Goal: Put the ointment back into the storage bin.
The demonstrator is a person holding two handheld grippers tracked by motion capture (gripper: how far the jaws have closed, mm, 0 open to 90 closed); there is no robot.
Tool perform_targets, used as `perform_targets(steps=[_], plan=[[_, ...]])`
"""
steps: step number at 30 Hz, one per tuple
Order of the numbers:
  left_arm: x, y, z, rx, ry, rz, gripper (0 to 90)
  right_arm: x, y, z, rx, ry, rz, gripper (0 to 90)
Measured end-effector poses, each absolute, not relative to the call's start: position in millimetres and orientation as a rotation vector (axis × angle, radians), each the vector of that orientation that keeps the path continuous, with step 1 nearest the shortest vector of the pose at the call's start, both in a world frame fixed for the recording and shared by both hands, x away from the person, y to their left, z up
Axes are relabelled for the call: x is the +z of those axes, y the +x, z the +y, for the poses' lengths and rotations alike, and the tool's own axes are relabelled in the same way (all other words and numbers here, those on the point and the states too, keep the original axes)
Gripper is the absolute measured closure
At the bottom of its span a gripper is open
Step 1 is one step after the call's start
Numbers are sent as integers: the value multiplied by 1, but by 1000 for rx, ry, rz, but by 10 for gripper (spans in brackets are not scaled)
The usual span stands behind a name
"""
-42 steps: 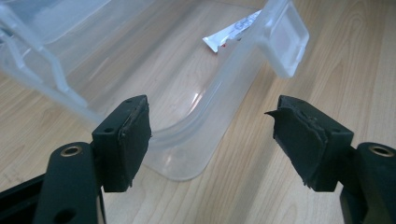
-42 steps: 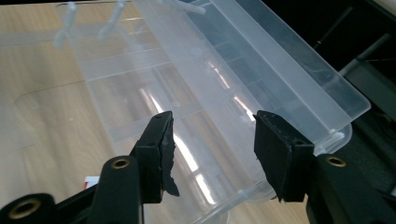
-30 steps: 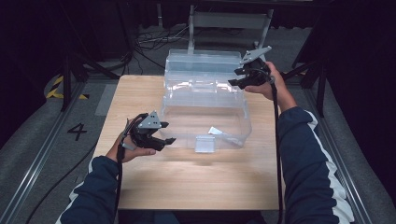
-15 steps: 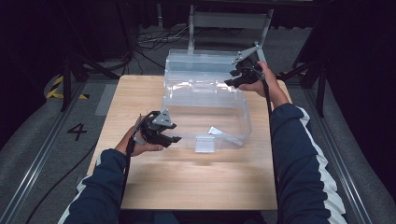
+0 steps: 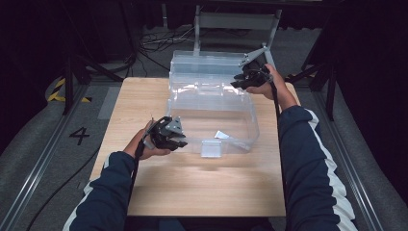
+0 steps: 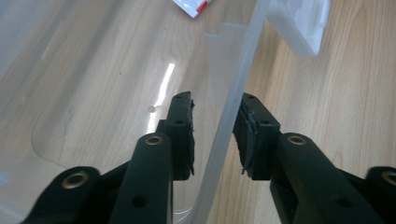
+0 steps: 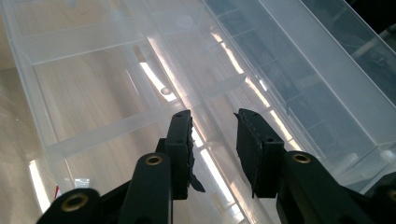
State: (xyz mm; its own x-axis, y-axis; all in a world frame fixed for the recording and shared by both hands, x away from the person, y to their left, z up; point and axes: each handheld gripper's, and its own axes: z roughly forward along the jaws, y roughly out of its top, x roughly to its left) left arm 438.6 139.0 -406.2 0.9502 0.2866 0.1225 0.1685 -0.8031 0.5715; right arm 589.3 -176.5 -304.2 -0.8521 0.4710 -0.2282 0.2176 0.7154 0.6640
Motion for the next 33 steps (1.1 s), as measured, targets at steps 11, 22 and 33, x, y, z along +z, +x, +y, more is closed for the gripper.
perform_targets(steps=[11,22,33], plan=[[-404,441,133,249,2603,310,766,-297,590,-171,829,453,2598,757],[-403,442,134,243,2611,309,768,-295,592,-170,815,411,2634,791],[-404,440,134,242,2595,334,765,-293,591,-169,793,378,2647,808]])
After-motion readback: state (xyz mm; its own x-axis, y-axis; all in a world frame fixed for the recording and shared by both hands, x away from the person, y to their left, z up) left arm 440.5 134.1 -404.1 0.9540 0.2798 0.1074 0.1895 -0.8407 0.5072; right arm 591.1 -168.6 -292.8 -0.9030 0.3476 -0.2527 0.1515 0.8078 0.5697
